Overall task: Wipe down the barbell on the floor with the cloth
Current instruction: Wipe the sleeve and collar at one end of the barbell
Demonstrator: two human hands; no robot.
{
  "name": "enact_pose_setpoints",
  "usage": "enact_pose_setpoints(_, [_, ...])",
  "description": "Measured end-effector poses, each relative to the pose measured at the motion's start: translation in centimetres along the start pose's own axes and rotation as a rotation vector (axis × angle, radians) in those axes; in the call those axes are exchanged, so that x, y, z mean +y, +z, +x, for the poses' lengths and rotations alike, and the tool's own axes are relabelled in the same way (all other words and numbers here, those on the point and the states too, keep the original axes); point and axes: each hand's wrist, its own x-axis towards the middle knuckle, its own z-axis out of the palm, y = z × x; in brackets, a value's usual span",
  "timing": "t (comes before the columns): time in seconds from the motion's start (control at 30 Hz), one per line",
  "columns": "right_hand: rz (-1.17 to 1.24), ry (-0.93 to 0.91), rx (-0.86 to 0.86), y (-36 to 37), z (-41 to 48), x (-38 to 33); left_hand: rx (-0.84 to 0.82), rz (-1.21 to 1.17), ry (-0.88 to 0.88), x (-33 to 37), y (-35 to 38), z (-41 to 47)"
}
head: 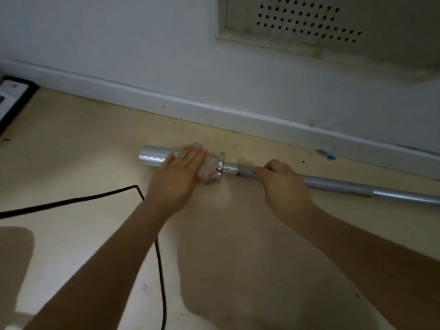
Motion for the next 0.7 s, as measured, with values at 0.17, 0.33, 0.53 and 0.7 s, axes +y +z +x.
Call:
enact_pose_setpoints(0.17, [-0.01,-0.01,-0.025,-0.4,-1.5,-0.8,-0.114,0.1,-0.548,-7.5,-2.9,-2.3])
enact_pose_setpoints(0.33, [0.033,0.046,-0.092,0.0,-2.0,-1.4,0.215,0.047,-0.443,-1.1,-0.8,-3.2])
enact_pose_setpoints(0.53, [0.089,0.086,-0.091,-0.9,-1.8,-2.1,0.166,-0.104,-0.266,7.6,2.0,1.0])
enact_pose_setpoints(0.7, [0.155,0.126,-0.108,-2.0,-0.9,-2.7,0.133,-0.119,-0.054,3.2,0.8,-0.8])
